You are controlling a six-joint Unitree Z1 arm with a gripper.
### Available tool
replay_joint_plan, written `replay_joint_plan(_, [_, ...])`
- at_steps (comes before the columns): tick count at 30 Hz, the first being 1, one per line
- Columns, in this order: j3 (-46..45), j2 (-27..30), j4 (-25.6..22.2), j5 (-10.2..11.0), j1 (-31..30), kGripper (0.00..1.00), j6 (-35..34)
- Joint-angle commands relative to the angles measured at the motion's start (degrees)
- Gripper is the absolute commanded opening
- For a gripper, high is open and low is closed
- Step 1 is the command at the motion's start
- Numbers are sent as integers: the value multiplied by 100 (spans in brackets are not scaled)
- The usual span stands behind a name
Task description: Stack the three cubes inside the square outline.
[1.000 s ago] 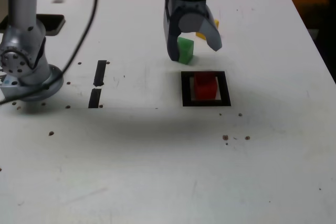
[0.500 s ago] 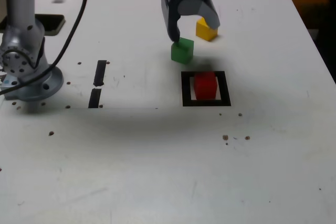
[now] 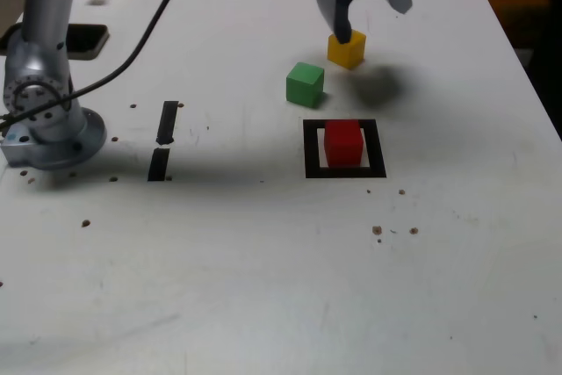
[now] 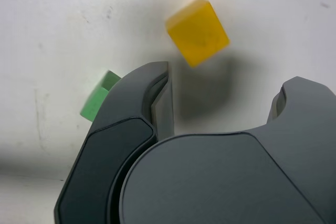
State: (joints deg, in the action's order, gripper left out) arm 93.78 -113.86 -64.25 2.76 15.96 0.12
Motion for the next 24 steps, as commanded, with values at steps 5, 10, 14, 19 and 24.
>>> replay_joint_plan(5, [300, -146, -328, -80, 261, 79, 1])
replay_joint_plan(10, [262, -151, -522, -66, 444, 80, -16])
replay_joint_plan(14, [203, -163, -678, -69, 547, 82, -72])
replay_joint_plan(19, [206, -277, -786, -115, 607, 83, -165])
replay_joint_plan(24, [279, -486, -790, -247, 692, 83, -201])
